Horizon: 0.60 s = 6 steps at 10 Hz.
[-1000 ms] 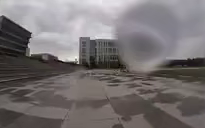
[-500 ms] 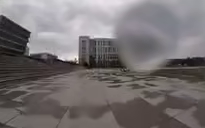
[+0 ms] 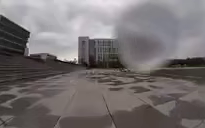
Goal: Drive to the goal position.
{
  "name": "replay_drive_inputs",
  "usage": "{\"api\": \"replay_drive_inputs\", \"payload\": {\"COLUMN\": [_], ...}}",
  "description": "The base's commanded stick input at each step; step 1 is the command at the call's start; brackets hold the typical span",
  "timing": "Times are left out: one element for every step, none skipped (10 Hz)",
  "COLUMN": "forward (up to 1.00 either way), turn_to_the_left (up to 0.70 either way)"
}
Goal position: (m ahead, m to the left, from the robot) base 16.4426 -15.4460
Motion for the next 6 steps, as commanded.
{"api": "replay_drive_inputs", "payload": {"forward": [0.7, 0.7, 0.7, 0.7, 0.7, 0.7], "turn_to_the_left": [0.0, 0.0, 0.0, 0.0, 0.0, 0.0]}}
